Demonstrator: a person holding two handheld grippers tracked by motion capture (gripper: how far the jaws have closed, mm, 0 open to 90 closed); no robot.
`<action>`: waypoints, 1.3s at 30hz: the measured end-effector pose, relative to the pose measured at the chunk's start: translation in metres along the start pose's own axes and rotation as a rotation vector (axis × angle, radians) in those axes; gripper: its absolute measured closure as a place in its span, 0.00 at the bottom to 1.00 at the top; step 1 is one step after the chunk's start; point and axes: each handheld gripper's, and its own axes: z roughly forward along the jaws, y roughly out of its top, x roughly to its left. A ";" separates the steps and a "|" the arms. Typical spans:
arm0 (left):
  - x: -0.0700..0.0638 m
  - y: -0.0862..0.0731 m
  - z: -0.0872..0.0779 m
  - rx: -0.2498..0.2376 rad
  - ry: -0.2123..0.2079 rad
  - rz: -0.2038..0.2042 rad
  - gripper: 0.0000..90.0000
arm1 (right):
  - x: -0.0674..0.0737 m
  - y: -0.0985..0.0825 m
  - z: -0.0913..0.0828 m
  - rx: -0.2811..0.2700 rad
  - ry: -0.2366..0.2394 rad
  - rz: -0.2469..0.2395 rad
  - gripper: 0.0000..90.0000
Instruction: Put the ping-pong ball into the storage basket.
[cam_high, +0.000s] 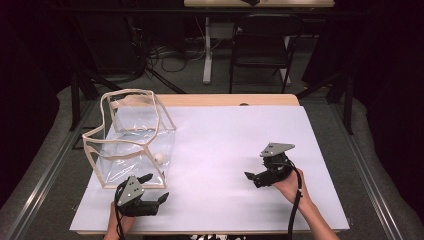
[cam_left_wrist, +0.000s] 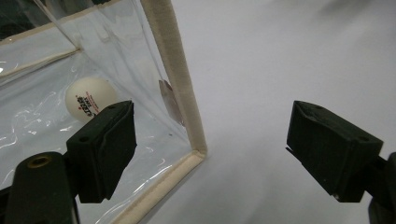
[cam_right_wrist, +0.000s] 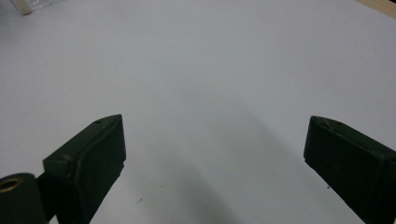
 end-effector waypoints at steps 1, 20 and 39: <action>0.000 0.000 0.000 0.000 0.001 -0.002 0.18 | 0.000 -0.002 -0.001 0.007 -0.001 0.005 0.06; 0.000 0.000 0.001 0.003 -0.001 0.000 0.18 | 0.000 -0.038 -0.013 0.000 -0.048 0.045 0.06; 0.000 0.000 0.001 0.012 -0.002 0.006 0.18 | 0.002 -0.067 -0.022 -0.012 -0.083 0.081 0.01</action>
